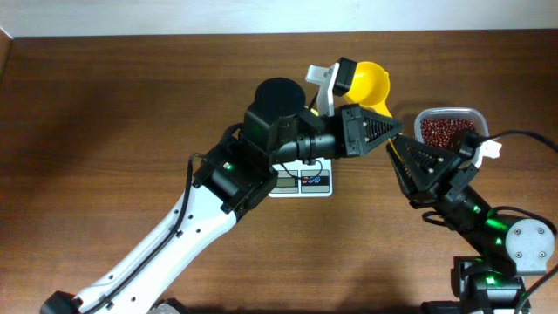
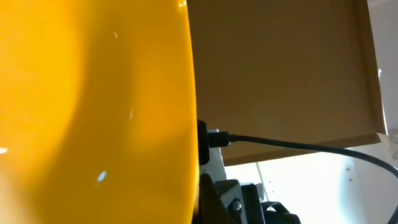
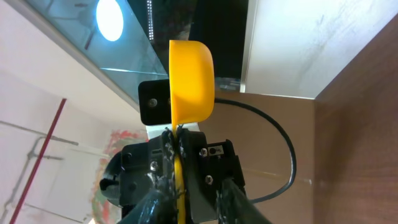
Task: Scoop item into bowl and weigh 50g on scale
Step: 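Grasp the scoop handle with the right gripper from the left gripper, then open the left gripper and pull the scoop away with the right gripper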
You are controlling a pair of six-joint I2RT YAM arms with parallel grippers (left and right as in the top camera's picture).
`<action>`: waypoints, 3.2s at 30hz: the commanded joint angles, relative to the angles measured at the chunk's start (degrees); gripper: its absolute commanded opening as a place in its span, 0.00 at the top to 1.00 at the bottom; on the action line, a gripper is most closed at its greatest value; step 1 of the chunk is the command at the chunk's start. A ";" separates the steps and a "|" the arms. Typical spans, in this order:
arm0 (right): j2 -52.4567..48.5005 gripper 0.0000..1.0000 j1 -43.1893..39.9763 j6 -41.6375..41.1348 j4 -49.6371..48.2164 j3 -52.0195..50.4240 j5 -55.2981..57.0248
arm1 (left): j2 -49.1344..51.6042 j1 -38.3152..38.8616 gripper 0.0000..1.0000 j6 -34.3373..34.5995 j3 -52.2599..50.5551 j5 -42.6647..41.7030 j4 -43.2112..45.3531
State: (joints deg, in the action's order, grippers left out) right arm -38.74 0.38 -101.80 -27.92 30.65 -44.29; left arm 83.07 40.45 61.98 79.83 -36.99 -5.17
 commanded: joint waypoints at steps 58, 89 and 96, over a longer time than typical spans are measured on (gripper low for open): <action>-5.07 0.96 0.37 55.25 49.99 6.75 9.55 | 0.50 -2.43 0.01 -26.08 0.57 32.57 -43.56; -13.68 0.96 0.37 73.99 99.34 38.51 23.87 | 0.50 -2.43 0.01 -26.08 0.57 33.81 -44.02; -13.75 0.96 0.37 74.66 101.02 38.12 30.23 | 0.50 -2.43 0.01 -26.05 0.57 33.81 -44.02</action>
State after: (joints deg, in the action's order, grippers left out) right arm -52.56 0.43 -28.08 73.10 68.12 -15.86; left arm 83.26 38.26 36.84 80.14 -4.01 -49.08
